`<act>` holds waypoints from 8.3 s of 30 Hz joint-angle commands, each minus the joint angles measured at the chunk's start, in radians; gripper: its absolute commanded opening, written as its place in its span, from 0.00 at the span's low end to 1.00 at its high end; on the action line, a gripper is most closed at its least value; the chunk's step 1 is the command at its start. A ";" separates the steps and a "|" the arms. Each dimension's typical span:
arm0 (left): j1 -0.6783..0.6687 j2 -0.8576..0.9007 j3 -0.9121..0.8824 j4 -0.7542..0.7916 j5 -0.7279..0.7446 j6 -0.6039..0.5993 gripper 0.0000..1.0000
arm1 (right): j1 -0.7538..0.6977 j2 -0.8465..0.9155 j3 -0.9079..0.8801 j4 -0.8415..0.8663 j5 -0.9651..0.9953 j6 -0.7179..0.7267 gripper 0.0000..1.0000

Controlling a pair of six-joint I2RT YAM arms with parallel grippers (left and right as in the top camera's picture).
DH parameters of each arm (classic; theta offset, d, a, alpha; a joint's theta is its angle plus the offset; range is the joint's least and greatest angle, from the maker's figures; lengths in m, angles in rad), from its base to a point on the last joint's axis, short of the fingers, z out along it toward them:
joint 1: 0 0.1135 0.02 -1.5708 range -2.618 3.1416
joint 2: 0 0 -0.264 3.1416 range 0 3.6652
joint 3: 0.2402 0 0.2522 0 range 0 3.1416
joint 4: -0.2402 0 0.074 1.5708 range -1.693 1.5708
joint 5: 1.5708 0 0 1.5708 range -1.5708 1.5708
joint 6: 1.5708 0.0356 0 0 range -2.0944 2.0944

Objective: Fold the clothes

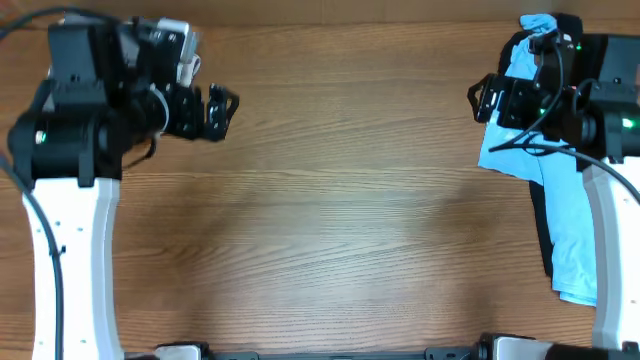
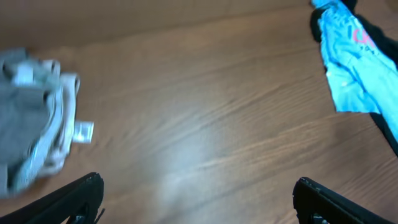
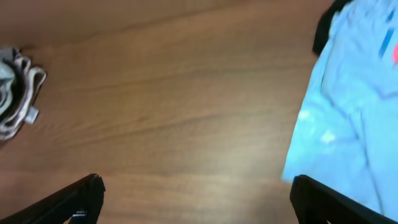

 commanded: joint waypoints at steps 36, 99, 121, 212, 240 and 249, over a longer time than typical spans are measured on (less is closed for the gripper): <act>-0.038 0.360 0.036 0.010 0.014 0.077 1.00 | -0.229 0.735 0.036 0.747 0.369 0.250 0.79; 0.005 0.362 0.551 -0.257 -0.316 -0.089 0.80 | 0.514 0.187 0.036 0.230 -0.029 0.249 0.04; 0.203 0.361 0.579 -0.282 -0.271 -0.106 0.89 | 0.997 0.305 0.036 0.557 0.000 0.328 0.04; -0.316 0.156 -0.889 0.388 -0.376 -0.481 0.40 | 0.254 -0.318 -0.286 -0.387 0.320 0.552 1.00; -0.315 0.161 -0.600 0.103 -0.526 -0.449 0.04 | 0.254 -0.318 -0.286 -0.366 0.319 0.551 1.00; -0.315 0.161 -0.265 -0.130 -0.630 -0.402 0.05 | 0.254 -0.318 -0.286 -0.412 0.293 0.552 1.00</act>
